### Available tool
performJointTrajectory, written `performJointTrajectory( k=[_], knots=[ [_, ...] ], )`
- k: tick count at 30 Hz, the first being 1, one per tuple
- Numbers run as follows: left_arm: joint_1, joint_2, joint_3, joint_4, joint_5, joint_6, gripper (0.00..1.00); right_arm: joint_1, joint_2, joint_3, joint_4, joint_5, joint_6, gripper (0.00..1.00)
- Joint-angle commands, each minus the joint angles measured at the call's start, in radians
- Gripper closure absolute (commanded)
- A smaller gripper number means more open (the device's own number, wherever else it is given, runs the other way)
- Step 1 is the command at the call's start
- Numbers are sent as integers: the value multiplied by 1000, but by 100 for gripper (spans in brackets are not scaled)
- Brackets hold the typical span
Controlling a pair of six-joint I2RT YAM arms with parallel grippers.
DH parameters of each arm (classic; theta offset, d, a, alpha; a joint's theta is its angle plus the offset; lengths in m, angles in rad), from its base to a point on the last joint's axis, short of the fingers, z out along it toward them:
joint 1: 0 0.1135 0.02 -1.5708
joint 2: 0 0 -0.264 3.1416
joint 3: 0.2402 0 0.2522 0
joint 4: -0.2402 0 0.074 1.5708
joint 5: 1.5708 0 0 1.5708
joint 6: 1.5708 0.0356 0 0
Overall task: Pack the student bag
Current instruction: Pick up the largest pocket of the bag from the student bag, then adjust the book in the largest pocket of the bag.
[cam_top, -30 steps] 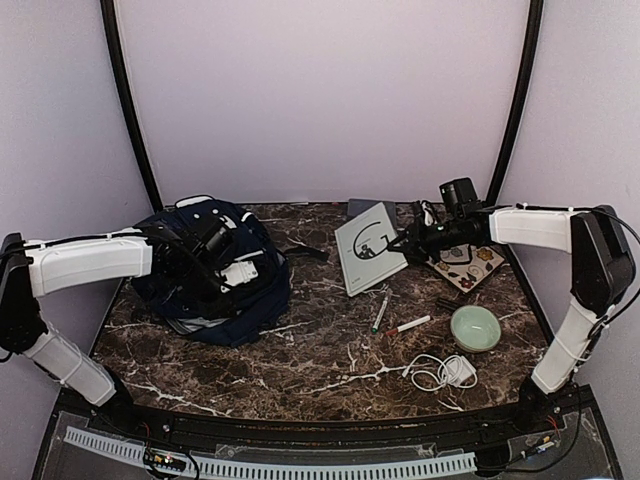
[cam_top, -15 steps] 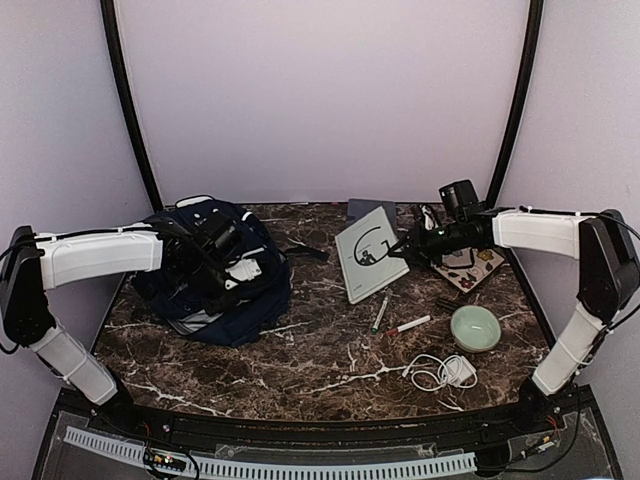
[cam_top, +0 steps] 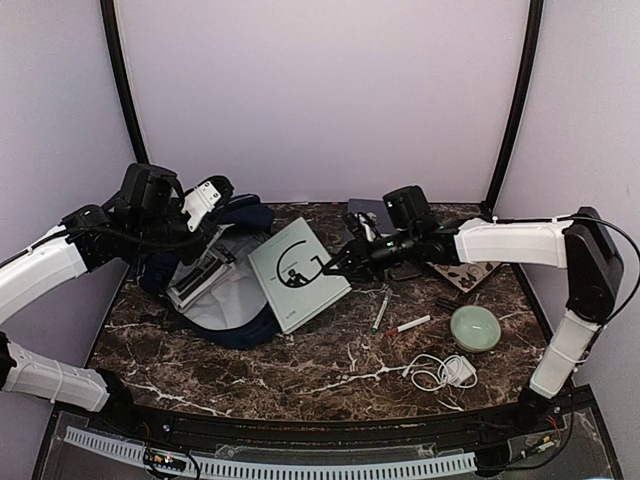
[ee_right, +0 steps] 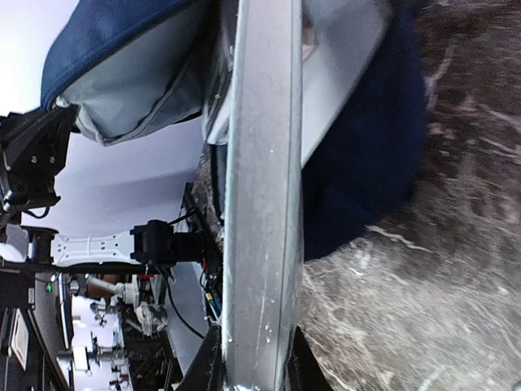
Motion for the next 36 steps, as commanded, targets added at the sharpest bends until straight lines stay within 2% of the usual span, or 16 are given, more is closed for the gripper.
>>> performJointTrajectory(
  k=[1, 5, 10, 13, 17, 19, 22, 24, 30, 33, 36],
  knots=[
    [-16, -35, 10, 153, 75, 31, 100, 93, 120, 119, 325, -131, 151, 100],
    [-21, -63, 10, 175, 86, 38, 100, 131, 245, 222, 501, -169, 281, 100],
    [-29, -76, 9, 172, 128, 32, 100, 156, 391, 358, 588, -176, 378, 100],
    [-33, -87, 4, 185, 191, 15, 100, 166, 469, 442, 588, -153, 412, 100],
    [-37, -104, -12, 220, 255, -5, 100, 168, 587, 605, 502, -73, 399, 100],
    [-39, -109, -14, 229, 264, -12, 100, 168, 641, 677, 456, -11, 398, 91],
    [-41, -114, -12, 238, 267, -25, 100, 166, 715, 756, 437, 66, 418, 69],
    [-41, -120, -15, 243, 259, -34, 100, 161, 744, 788, 401, 99, 417, 59],
    [-41, -125, -33, 249, 212, -37, 100, 152, 627, 706, 230, 192, 231, 19],
    [-40, -122, -45, 272, 205, -40, 100, 159, 535, 653, 122, 228, 124, 9],
    [-40, -118, -49, 297, 203, -44, 100, 172, 426, 517, 113, 263, 88, 6]
  ],
)
